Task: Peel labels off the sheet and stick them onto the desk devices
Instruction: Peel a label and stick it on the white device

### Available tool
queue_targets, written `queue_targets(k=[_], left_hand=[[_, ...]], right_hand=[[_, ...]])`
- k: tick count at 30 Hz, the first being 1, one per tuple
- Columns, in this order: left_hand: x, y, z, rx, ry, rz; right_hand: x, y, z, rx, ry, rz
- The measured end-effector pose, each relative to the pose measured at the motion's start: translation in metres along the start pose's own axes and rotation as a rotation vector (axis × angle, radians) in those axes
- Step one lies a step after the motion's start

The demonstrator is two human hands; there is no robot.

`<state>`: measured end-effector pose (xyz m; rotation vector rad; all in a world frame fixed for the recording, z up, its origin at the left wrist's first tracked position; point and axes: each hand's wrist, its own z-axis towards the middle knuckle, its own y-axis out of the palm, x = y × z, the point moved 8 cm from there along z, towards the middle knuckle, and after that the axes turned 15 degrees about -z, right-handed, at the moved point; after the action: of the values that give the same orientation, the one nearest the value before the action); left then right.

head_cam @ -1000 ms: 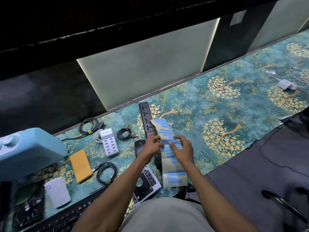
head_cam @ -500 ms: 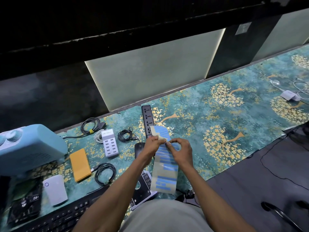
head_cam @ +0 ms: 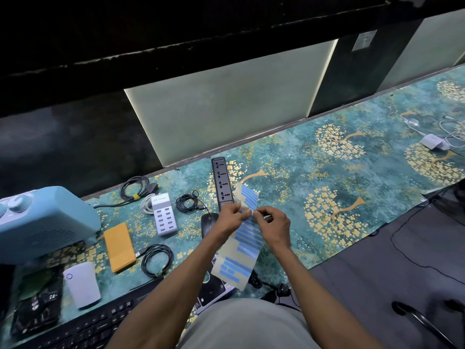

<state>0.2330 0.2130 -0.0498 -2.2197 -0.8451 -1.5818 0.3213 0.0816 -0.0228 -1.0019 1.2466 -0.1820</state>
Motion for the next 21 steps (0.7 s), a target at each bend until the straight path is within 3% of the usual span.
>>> queue_targets(k=[7,10,17,21], left_hand=[[-0.018,0.020,0.000,0.099,-0.185,-0.261],[-0.030,0.016,-0.007,0.159,-0.294,-0.287],[-0.032,-0.076,-0.038,0.468,-0.185,-0.371],[-0.024,-0.146,-0.077,0.789,-0.126,0.010]], right_hand=[[0.005,-0.022,-0.001,0.163,0.096,0.103],[-0.004,-0.009,-0.003,0.065,0.099,0.209],[-0.032,0.034,-0.020,-0.031,0.125,0.274],[-0.061,0.075,-0.037,-0.182,0.046,0.199]])
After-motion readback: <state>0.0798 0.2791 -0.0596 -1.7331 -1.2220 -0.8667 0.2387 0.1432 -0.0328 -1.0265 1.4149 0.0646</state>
